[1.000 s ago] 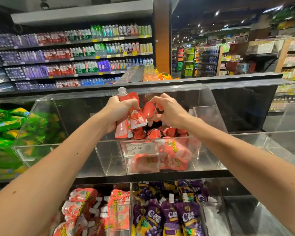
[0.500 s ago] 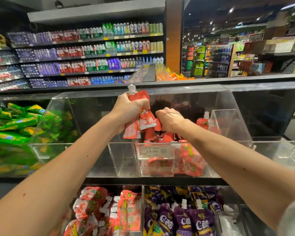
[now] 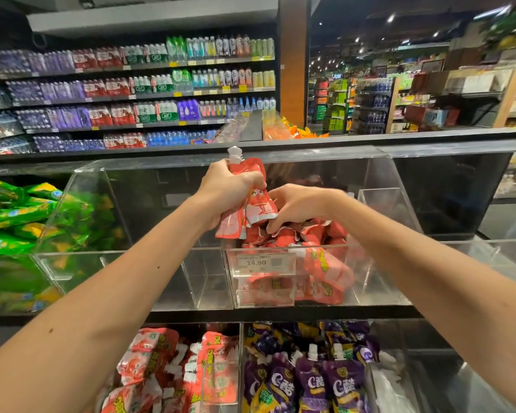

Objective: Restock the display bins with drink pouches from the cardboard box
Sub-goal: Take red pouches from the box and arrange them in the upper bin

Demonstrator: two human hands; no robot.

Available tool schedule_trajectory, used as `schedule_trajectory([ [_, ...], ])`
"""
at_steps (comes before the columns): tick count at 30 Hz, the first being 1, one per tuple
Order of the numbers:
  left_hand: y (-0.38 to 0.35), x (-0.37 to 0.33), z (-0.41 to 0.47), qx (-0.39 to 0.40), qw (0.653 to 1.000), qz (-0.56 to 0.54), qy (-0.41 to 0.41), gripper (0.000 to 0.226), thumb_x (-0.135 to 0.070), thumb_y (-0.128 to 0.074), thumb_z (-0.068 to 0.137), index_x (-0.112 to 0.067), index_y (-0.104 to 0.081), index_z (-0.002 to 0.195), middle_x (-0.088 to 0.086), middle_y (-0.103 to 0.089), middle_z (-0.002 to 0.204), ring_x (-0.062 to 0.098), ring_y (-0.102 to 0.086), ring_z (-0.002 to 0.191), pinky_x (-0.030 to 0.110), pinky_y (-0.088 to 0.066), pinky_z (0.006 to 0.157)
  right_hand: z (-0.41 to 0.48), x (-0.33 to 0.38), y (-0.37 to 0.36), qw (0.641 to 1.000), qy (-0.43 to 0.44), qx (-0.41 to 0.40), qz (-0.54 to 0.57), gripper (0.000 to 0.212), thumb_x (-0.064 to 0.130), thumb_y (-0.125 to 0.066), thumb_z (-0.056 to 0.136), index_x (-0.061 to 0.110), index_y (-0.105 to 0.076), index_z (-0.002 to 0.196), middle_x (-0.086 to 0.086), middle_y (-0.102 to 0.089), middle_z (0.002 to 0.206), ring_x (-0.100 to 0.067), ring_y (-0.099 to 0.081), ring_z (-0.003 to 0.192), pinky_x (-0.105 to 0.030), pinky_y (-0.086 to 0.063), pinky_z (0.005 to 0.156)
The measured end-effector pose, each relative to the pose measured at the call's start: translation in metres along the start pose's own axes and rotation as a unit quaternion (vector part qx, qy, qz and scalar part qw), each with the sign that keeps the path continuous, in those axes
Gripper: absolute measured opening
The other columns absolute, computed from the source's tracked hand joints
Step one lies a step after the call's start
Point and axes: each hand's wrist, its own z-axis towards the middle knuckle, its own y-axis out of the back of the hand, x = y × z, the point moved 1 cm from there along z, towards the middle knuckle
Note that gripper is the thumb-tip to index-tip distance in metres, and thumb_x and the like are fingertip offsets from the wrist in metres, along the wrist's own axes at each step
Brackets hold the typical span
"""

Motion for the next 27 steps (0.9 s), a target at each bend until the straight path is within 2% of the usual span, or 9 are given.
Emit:
schedule_trajectory([
  [5,-0.007,-0.004,0.002,-0.006,0.998,-0.052,0.02,0.056,-0.037,-0.08,0.077,-0.013,-0.054,0.12,0.01,-0.071,0.103,0.023,-0.074,0.081,0.044,-0.062,0.077,-0.039,0.0,0.014,0.921,0.058,0.088,0.375,0.049,0.007,-0.068,0.088,0.009,-0.052,0.134,-0.021,-0.064,0.127,-0.037,-0.064,0.115,-0.042,-0.057,0.09],
  [12,-0.042,-0.018,-0.011,0.017,0.99,-0.116,0.081,0.119,-0.091,-0.043,0.071,-0.013,-0.015,0.157,0.009,-0.052,0.143,0.027,-0.057,0.123,0.049,-0.048,0.102,-0.047,0.01,-0.015,0.948,0.023,-0.068,0.311,0.024,0.02,-0.077,0.086,0.009,-0.062,0.102,-0.009,-0.07,0.09,-0.017,-0.07,0.075,-0.035,-0.062,0.067],
  [13,-0.043,-0.016,-0.011,0.052,0.976,-0.186,0.097,0.113,-0.088,-0.037,0.079,-0.007,-0.016,0.155,0.009,-0.064,0.125,0.022,-0.065,0.108,0.044,-0.05,0.097,-0.047,0.005,-0.016,0.947,0.005,-0.075,0.312,0.023,0.022,-0.076,0.087,0.007,-0.064,0.1,-0.009,-0.07,0.085,-0.015,-0.069,0.067,-0.033,-0.062,0.062],
  [14,-0.044,-0.016,-0.013,0.086,0.953,-0.27,0.106,0.064,-0.078,-0.037,0.089,-0.023,-0.014,0.111,0.007,-0.068,0.097,0.018,-0.067,0.086,0.039,-0.052,0.087,-0.048,0.0,-0.016,0.944,-0.017,-0.077,0.319,0.024,0.023,-0.075,0.088,0.004,-0.066,0.1,-0.01,-0.07,0.081,-0.015,-0.068,0.062,-0.031,-0.061,0.058],
  [15,-0.044,-0.015,-0.017,0.108,0.937,-0.307,0.124,0.05,-0.064,-0.041,0.097,-0.015,-0.05,0.1,0.004,-0.061,0.081,0.018,-0.062,0.073,0.039,-0.052,0.082,-0.049,-0.005,-0.014,0.938,-0.043,-0.073,0.337,0.027,0.023,-0.074,0.088,0.002,-0.066,0.102,-0.011,-0.072,0.08,-0.016,-0.068,0.059,-0.03,-0.061,0.055],
  [16,-0.043,-0.011,-0.022,0.125,0.934,-0.312,0.125,0.034,-0.049,-0.045,0.1,-0.018,-0.049,0.088,0.004,-0.056,0.08,0.021,-0.058,0.075,0.042,-0.052,0.083,-0.049,-0.008,-0.014,0.927,-0.067,-0.07,0.363,0.031,0.023,-0.074,0.088,-0.002,-0.066,0.105,-0.015,-0.073,0.084,-0.019,-0.069,0.062,-0.031,-0.061,0.056],
  [20,-0.03,0.004,-0.025,0.134,0.99,-0.019,-0.044,0.023,-0.025,-0.059,0.093,-0.025,-0.063,0.116,-0.005,-0.062,0.111,0.007,-0.059,0.097,0.037,-0.051,0.089,-0.049,-0.014,-0.01,0.871,-0.117,-0.066,0.473,0.027,0.019,-0.065,0.095,-0.001,-0.063,0.112,-0.016,-0.074,0.084,-0.024,-0.073,0.072,-0.041,-0.062,0.069],
  [23,-0.019,0.011,-0.024,0.222,0.954,0.136,-0.15,0.061,-0.036,-0.082,0.078,-0.034,-0.059,0.134,-0.011,-0.067,0.121,0.006,-0.066,0.107,0.031,-0.054,0.092,-0.042,-0.015,-0.006,0.849,-0.131,-0.073,0.506,0.018,0.021,-0.056,0.101,0.005,-0.065,0.104,-0.011,-0.074,0.078,-0.022,-0.073,0.07,-0.038,-0.063,0.06],
  [27,-0.029,0.011,-0.005,0.108,0.937,0.244,-0.225,0.059,-0.027,-0.085,0.077,-0.029,-0.063,0.132,0.0,-0.069,0.123,0.014,-0.066,0.109,0.036,-0.054,0.096,-0.027,-0.014,-0.001,0.823,-0.148,-0.129,0.533,0.024,0.025,-0.05,0.104,0.003,-0.06,0.105,-0.019,-0.07,0.1,-0.031,-0.071,0.082,-0.043,-0.062,0.059],
])
